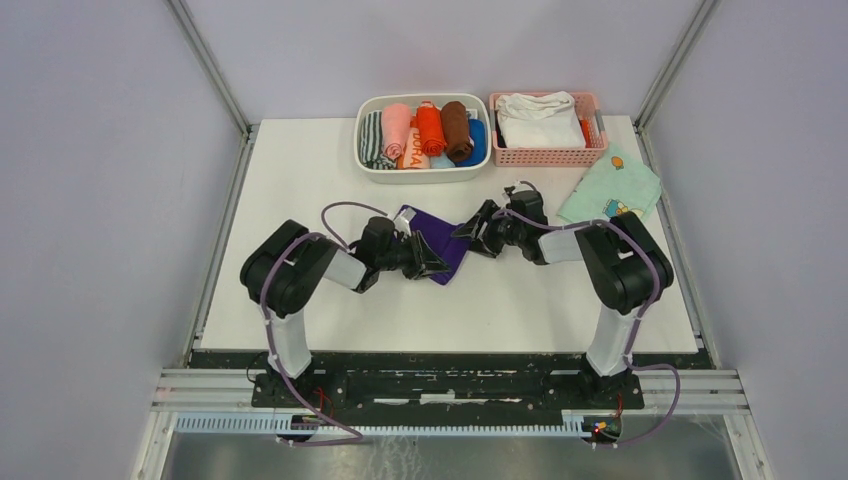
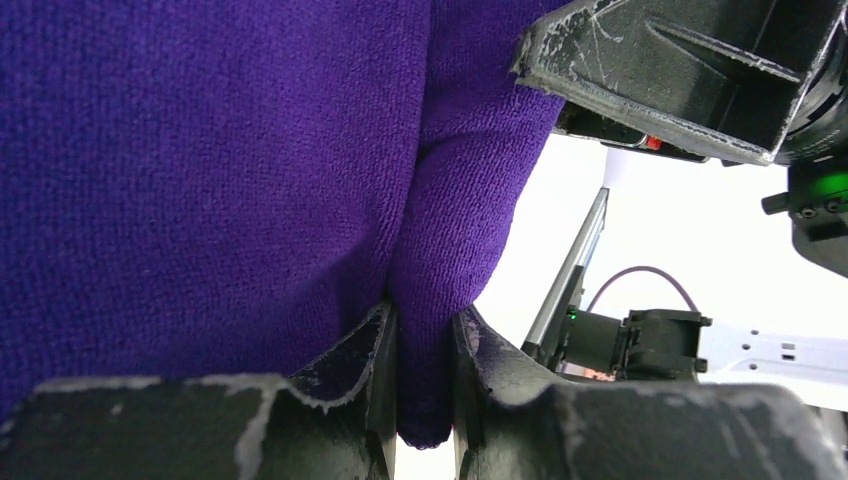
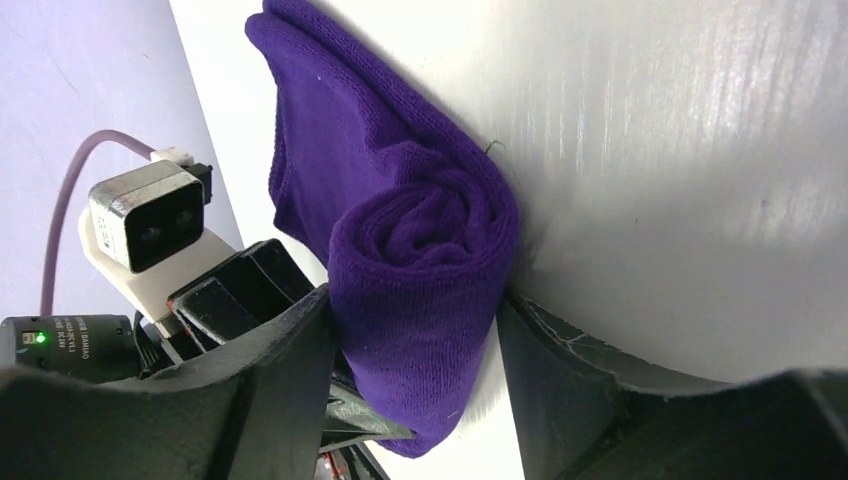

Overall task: Roll the towels
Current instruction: Roll the towel at the center of the board.

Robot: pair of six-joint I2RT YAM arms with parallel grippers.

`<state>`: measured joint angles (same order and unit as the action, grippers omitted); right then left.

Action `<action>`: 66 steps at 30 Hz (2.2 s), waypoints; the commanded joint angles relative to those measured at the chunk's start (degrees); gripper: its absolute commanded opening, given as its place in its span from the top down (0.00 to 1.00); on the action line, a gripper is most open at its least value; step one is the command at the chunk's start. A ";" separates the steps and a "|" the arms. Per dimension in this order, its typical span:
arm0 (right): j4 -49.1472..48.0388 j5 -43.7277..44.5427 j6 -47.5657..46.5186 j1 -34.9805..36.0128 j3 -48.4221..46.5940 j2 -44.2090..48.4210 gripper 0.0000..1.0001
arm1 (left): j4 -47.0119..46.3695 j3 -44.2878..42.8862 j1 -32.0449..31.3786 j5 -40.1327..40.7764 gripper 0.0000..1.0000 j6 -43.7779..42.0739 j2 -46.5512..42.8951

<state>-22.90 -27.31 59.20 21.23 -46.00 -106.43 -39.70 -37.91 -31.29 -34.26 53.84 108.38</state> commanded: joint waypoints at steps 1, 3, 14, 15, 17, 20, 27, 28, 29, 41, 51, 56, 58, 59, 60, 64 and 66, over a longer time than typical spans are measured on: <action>-2.49 0.07 0.38 -0.18 -0.26 -3.79 0.35 | -4.89 1.78 0.52 -2.91 0.97 7.88 1.58; -2.67 -0.05 0.32 -0.10 0.07 -4.29 0.39 | -5.36 2.21 0.53 -2.90 0.97 9.09 1.91; 25.09 10.00 -8.12 2.51 -8.07 2.44 0.69 | 7.73 1.80 -0.19 3.20 0.68 2.07 -6.70; 28.51 11.03 -9.24 2.97 -9.92 2.63 0.68 | 10.25 1.53 -0.44 4.40 0.63 0.51 -8.35; 33.64 12.98 -10.53 3.84 -12.48 3.08 0.68 | 17.70 0.64 -1.43 7.83 0.55 -2.97 -12.13; 39.79 16.36 -11.15 4.94 -15.35 3.20 0.68 | 27.15 -1.41 -4.14 14.91 0.46 -8.79 -18.05; 46.28 19.38 -10.56 6.22 -19.44 2.53 0.68 | 38.84 -6.51 -18.14 45.13 0.38 -22.37 -26.63; 46.66 19.37 -10.59 6.28 -19.79 2.37 0.67 | 39.22 -7.46 -21.07 49.60 0.37 -24.59 -26.56; 47.06 19.32 -10.60 6.39 -20.05 2.25 0.67 | 39.60 -8.38 -23.63 54.23 0.36 -26.71 -26.21; 47.59 18.44 -9.85 6.62 -20.71 1.84 0.67 | 42.77 -21.89 -37.73 78.54 0.34 -41.80 -8.47; 47.07 17.63 -9.39 6.59 -20.79 1.57 0.66 | 44.24 -25.15 -38.85 81.19 0.37 -43.30 0.04; 46.68 17.29 -9.56 6.63 -20.87 1.96 0.66 | 47.80 -26.43 -38.85 80.78 0.48 -41.52 2.88; 46.01 16.90 -9.81 6.59 -20.62 2.22 0.66 | 48.39 -26.19 -38.72 80.59 0.56 -40.64 2.70; 45.48 16.60 -9.87 6.59 -20.51 2.34 0.66 | 48.74 -26.10 -38.63 80.32 0.59 -40.15 2.45; 44.88 16.45 -9.93 6.55 -20.24 2.59 0.65 | 49.00 -25.96 -38.43 79.79 0.62 -39.61 2.08; 41.49 14.86 -10.48 6.56 -18.89 4.04 0.59 | 49.09 -24.53 -36.68 74.52 0.73 -36.84 -0.80; 39.13 13.86 -10.98 6.63 -17.80 5.20 0.54 | 47.96 -23.06 -35.04 69.50 0.78 -35.46 -3.16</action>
<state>21.08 -11.77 49.52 27.64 -64.88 -105.25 7.68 -62.96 -68.90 44.31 13.04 109.62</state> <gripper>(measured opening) 0.427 0.278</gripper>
